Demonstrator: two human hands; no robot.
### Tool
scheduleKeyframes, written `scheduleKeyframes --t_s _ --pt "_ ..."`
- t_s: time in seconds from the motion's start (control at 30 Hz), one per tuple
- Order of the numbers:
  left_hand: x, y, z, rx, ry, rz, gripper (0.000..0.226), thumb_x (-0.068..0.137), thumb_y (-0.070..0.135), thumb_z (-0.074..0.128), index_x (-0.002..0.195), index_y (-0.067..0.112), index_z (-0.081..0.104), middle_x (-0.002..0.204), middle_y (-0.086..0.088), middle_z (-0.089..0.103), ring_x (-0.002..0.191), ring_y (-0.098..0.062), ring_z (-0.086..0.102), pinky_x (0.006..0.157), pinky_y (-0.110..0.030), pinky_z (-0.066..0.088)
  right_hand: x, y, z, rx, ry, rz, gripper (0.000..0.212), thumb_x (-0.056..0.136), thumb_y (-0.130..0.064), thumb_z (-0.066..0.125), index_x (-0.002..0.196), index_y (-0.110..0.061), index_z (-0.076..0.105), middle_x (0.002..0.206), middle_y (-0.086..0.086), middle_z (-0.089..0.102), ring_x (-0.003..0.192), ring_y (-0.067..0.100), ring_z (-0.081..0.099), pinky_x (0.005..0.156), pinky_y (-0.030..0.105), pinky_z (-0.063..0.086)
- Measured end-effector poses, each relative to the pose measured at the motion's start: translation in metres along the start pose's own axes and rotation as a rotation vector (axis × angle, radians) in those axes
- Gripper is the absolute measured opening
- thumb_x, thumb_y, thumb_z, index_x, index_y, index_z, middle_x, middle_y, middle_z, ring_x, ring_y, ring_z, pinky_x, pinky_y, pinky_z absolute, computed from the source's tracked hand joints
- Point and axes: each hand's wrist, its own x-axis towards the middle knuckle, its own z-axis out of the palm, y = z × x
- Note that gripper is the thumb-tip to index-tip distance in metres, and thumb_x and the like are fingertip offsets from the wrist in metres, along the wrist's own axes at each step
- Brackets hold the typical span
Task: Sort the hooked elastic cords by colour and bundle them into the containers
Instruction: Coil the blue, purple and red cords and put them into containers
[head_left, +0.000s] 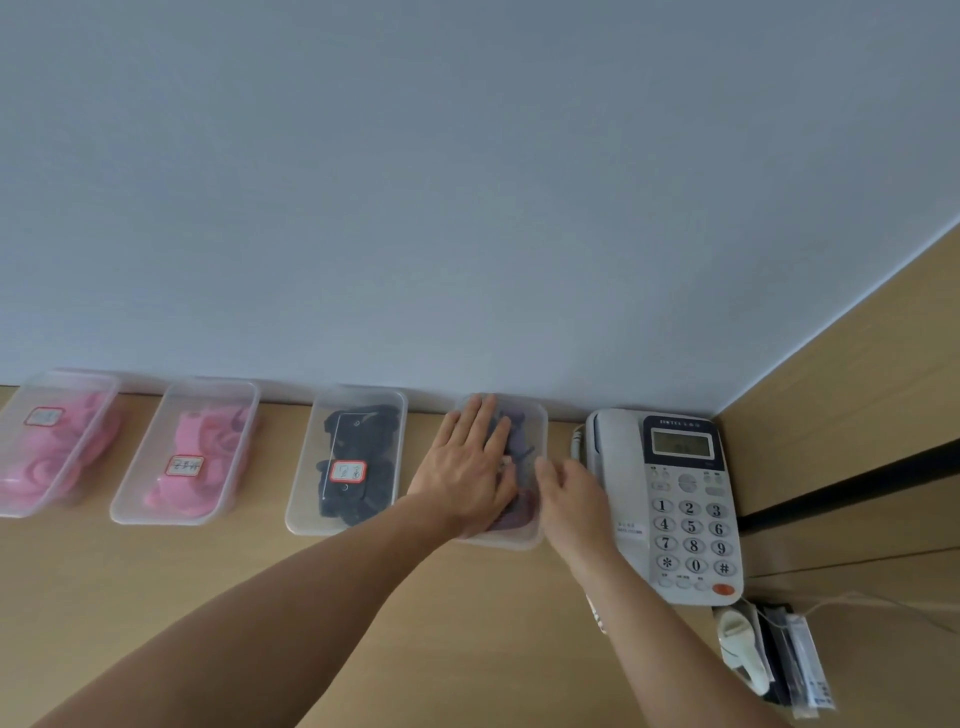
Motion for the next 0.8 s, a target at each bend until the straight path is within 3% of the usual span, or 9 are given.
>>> scheduleKeyframes --t_s 0.1,0.2,0.3,0.43,0.53,0.6,0.8 --pt "-0.001 0.0 -0.002 -0.004 0.013 -0.008 0.067 0.095 0.042 0.017 0.154 0.01 0.021 0.164 -0.012 0.003 0.151 -0.025 -0.005 0.123 -0.041 -0.002 0.035 -0.012 0.001 0.0 0.005 0.047 0.036 0.1 -0.033 0.043 0.078 -0.009 0.058 0.074 0.003 0.056 0.076 0.025 0.051 0.063 0.029 0.028" --pt "-0.002 0.0 -0.002 -0.033 0.011 0.004 0.064 0.099 0.038 0.029 0.154 0.009 0.017 0.164 -0.007 0.0 0.151 -0.021 -0.011 0.122 -0.042 -0.004 0.062 -0.017 0.004 0.032 0.005 0.107 0.04 0.098 -0.037 0.045 0.088 -0.004 0.067 0.086 0.01 0.065 0.083 0.029 0.058 0.069 0.029 0.038" --pt "0.0 -0.001 -0.001 -0.056 0.015 0.007 0.065 0.097 0.037 0.032 0.153 0.008 0.022 0.164 -0.007 0.0 0.151 -0.019 -0.01 0.122 -0.041 -0.006 0.076 -0.017 0.01 0.078 0.006 0.149 0.031 0.096 -0.033 0.051 0.09 -0.007 0.068 0.093 0.012 0.069 0.089 0.03 0.063 0.077 0.034 0.049" --pt "0.003 -0.002 0.0 -0.032 0.024 0.011 0.074 0.088 0.046 0.023 0.151 0.009 0.028 0.164 -0.008 0.006 0.152 -0.021 -0.003 0.123 -0.044 -0.001 0.079 -0.017 0.01 0.179 0.012 0.189 0.025 0.094 -0.03 0.055 0.086 -0.009 0.067 0.087 0.008 0.066 0.086 0.028 0.062 0.078 0.036 0.049" --pt "0.003 0.0 0.002 -0.043 0.058 -0.003 0.075 0.086 0.047 0.022 0.15 0.008 0.032 0.164 -0.008 0.009 0.152 -0.021 0.001 0.123 -0.044 0.002 0.074 -0.016 0.014 0.183 0.014 0.183 0.029 0.097 -0.031 0.051 0.094 -0.007 0.066 0.09 0.007 0.063 0.088 0.027 0.059 0.081 0.036 0.049" --pt "0.003 0.001 0.004 -0.065 0.084 -0.012 0.071 0.088 0.044 0.028 0.148 0.008 0.037 0.163 -0.007 0.013 0.151 -0.02 0.004 0.123 -0.043 0.004 0.063 -0.011 0.017 0.144 0.014 0.148 0.031 0.099 -0.031 0.046 0.096 -0.006 0.065 0.088 0.008 0.062 0.086 0.027 0.057 0.078 0.035 0.046" --pt "0.005 -0.003 0.009 -0.093 0.09 -0.026 0.062 0.091 0.038 0.034 0.145 0.008 0.043 0.16 -0.008 0.024 0.15 -0.021 0.016 0.121 -0.041 0.009 0.004 0.017 0.017 0.145 0.005 0.044 0.026 0.098 -0.019 0.048 0.075 -0.008 0.056 0.066 0.002 0.054 0.065 0.021 0.048 0.06 0.035 0.034"
